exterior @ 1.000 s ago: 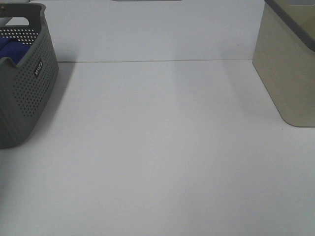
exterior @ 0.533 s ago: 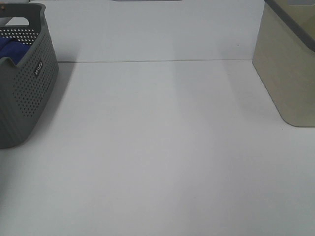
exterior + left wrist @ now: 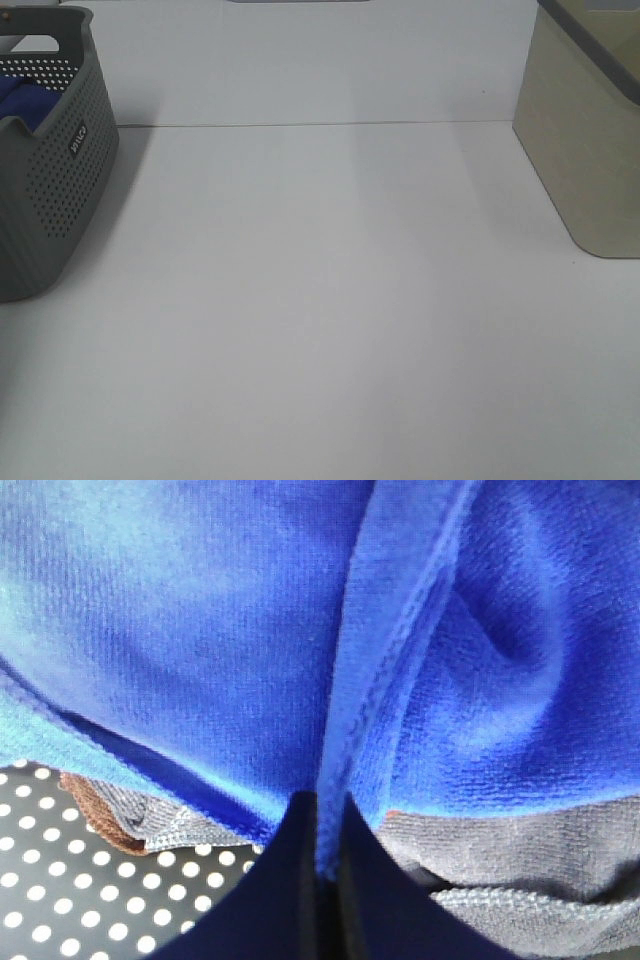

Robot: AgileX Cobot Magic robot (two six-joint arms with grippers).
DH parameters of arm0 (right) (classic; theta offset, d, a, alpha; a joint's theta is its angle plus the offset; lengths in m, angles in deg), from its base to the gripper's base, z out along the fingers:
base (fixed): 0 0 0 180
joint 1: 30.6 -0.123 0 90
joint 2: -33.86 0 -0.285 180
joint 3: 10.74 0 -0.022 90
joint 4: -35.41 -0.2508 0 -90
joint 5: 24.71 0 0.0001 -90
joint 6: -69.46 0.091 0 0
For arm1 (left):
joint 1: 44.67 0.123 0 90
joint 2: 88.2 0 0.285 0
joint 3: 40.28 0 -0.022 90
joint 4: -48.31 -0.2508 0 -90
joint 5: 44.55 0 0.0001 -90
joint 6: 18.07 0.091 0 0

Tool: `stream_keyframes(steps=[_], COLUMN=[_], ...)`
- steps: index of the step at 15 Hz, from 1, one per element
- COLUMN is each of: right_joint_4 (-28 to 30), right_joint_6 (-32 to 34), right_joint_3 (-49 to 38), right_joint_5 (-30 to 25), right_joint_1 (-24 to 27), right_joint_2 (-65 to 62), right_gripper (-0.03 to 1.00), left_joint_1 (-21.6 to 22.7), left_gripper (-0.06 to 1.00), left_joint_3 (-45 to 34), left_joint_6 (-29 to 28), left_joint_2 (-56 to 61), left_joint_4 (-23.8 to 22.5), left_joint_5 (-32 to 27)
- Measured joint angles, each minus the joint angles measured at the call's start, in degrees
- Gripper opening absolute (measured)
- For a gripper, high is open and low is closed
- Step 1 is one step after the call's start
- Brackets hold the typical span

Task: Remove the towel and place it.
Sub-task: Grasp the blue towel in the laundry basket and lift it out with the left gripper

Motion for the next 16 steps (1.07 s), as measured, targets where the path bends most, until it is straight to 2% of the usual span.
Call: stream_keyframes(steps=[7, 14, 16], right_joint_4=[0.00, -0.06, -0.06], right_joint_6=[0.00, 0.00, 0.00], right_joint_3=[0.00, 0.00, 0.00], right_joint_5=[0.00, 0.00, 0.00], right_joint_1=[0.00, 0.00, 0.00], right_joint_2=[0.00, 0.00, 0.00], right_gripper=[0.73, 0.73, 0.73], left_joint_1=[-0.06, -0.34, -0.97], left_gripper=[0.00, 0.00, 0.00], left_joint_3=[0.00, 0.00, 0.00], left_joint_6=[-0.23, -1.32, -1.32], left_joint_2=[2.81, 24.01, 29.11], left_joint_4=[-1.20, 0.40, 0.74], left_joint_5=[1.03, 2.81, 5.04])
